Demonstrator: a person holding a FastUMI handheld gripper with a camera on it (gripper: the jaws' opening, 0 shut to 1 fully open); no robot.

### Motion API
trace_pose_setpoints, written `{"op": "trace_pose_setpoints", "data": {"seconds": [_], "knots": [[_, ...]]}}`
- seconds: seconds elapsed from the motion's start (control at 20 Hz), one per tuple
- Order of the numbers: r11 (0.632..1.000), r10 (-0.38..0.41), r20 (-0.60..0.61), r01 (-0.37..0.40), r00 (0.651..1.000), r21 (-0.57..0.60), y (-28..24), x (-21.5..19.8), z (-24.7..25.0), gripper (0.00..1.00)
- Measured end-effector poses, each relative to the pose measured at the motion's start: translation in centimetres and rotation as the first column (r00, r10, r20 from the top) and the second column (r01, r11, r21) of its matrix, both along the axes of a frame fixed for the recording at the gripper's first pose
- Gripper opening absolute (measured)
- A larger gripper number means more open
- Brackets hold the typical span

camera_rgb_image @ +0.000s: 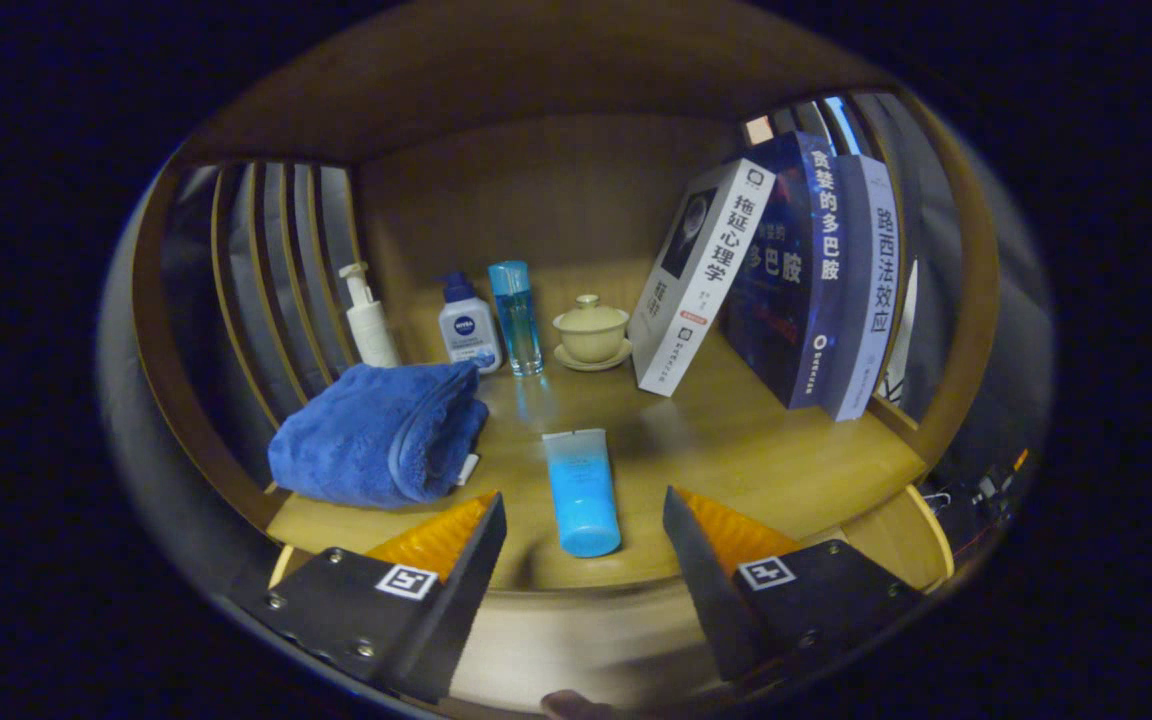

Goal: Pull open the drawer, take out the items inside it, and place them on the countertop above the cabinet.

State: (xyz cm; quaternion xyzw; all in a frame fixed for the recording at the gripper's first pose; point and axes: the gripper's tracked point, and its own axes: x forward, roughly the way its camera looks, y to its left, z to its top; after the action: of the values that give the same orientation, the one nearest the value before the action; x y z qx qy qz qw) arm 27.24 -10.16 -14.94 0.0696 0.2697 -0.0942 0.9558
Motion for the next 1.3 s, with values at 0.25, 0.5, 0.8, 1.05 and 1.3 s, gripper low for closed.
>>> {"op": "trace_pose_setpoints", "data": {"seconds": [0.25, 0.5, 0.8, 1.05, 1.3], "knots": [[0.999, 0.018, 0.002, -0.018, 1.000, 0.027, 0.4, -4.2, 2.6, 0.99], [0.999, 0.046, 0.050, -0.045, 0.998, -0.019, 1.2, -10.4, 6.0, 0.99], [0.994, 0.112, 0.108, -0.110, 0.988, -0.026, 3.5, -18.7, 9.6, 0.99], [0.990, 0.144, 0.153, -0.141, 0.978, -0.026, 4.1, -23.6, 8.9, 0.99], [0.984, 0.161, 0.186, -0.145, 0.969, -0.100, 3.6, -24.4, 4.0, 0.99]]}}
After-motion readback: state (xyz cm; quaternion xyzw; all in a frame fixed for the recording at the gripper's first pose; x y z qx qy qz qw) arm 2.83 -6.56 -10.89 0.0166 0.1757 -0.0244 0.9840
